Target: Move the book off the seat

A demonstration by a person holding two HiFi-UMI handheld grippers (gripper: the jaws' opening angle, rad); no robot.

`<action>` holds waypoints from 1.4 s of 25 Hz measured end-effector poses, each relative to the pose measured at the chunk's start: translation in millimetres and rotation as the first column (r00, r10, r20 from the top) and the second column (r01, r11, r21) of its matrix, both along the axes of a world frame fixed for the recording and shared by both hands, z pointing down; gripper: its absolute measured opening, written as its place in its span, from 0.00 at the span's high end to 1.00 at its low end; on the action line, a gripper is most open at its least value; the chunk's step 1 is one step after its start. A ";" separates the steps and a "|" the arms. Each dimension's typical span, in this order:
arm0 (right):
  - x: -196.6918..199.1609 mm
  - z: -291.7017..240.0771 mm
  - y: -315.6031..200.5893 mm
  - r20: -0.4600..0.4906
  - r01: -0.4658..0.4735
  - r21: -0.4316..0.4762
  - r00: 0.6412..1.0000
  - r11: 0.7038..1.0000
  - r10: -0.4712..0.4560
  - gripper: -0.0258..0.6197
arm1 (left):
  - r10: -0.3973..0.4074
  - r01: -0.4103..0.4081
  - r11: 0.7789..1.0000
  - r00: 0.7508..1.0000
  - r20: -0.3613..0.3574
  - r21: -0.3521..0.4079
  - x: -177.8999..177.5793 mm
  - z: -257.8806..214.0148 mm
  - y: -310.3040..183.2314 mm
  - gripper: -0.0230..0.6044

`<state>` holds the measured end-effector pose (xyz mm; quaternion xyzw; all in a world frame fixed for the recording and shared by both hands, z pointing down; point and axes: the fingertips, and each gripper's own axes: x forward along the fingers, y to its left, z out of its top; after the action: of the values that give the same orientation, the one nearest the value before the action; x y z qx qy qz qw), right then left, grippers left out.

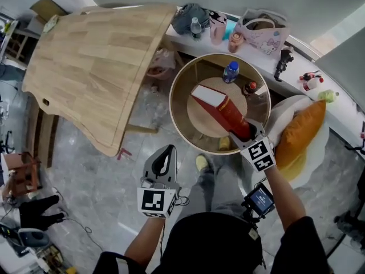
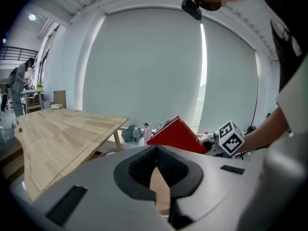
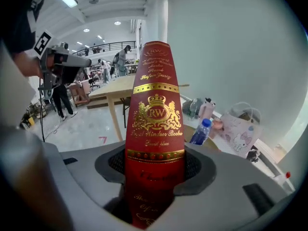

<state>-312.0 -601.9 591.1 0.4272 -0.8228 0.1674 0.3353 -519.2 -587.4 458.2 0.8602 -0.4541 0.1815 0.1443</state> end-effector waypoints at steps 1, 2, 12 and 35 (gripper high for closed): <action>-1.8 15.0 -2.4 0.012 0.005 -0.025 1.000 1.000 -0.004 0.59 | 0.000 0.000 1.000 1.000 0.008 -0.016 0.8 8.6 -0.7 0.95; -3.0 30.2 -4.4 0.028 0.010 -0.049 1.000 0.999 -0.009 0.59 | 0.001 -0.001 1.000 1.000 0.015 -0.030 2.1 17.3 -1.2 0.95; -12.3 165.8 -7.7 0.384 0.047 -0.506 0.907 0.861 0.176 0.59 | 0.005 0.007 0.989 0.997 0.080 -0.146 6.0 76.1 -7.4 0.95; 80.1 283.9 -44.4 0.137 -0.125 -0.512 0.965 0.850 0.225 0.42 | -0.010 0.032 0.979 0.994 0.112 -0.200 53.8 112.4 -46.2 0.95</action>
<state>-231.9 -646.3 874.9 0.3813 -0.7374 0.4444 0.3368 -465.3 -633.6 570.6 0.8251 -0.4497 0.2721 0.2073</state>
